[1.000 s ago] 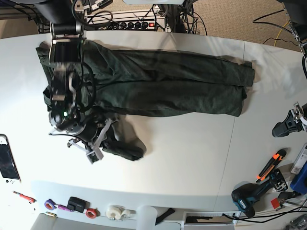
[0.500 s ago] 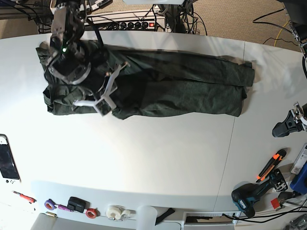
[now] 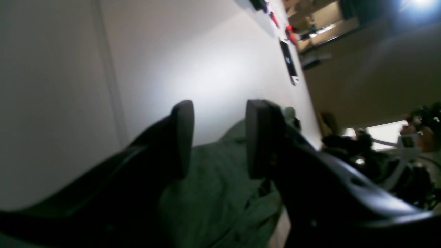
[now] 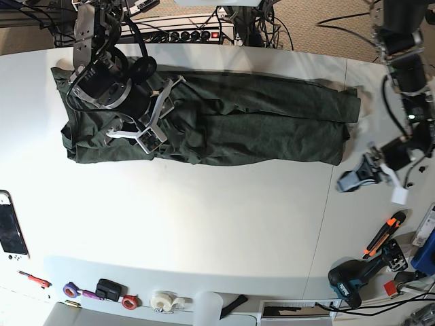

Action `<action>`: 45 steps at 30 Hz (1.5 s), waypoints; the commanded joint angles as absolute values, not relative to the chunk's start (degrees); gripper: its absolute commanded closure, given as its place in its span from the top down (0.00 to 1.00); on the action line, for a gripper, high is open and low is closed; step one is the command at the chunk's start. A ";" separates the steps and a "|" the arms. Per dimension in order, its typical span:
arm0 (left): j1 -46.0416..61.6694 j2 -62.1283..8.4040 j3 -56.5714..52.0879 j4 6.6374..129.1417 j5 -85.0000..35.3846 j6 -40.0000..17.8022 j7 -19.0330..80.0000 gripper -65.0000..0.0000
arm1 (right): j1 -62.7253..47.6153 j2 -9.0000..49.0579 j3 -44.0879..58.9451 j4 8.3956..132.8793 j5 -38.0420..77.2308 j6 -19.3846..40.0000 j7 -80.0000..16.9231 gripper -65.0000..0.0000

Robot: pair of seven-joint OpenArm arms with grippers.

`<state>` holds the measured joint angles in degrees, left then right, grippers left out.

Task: Layout the t-shirt on the table in an organized manner, then fold the t-shirt properly
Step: 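Press the left gripper onto the folded shirt's middle and grasp fabric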

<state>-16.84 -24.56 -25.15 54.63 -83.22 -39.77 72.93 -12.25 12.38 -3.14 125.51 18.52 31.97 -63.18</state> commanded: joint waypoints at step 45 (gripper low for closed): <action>-15.90 -0.05 28.45 81.60 -25.52 -29.04 45.63 0.54 | -22.70 3.49 35.31 126.28 19.92 26.39 -60.77 0.34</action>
<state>-14.68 -0.69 28.49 80.62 -24.40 -28.69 47.03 -22.72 2.98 35.11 125.36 19.53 26.35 -62.33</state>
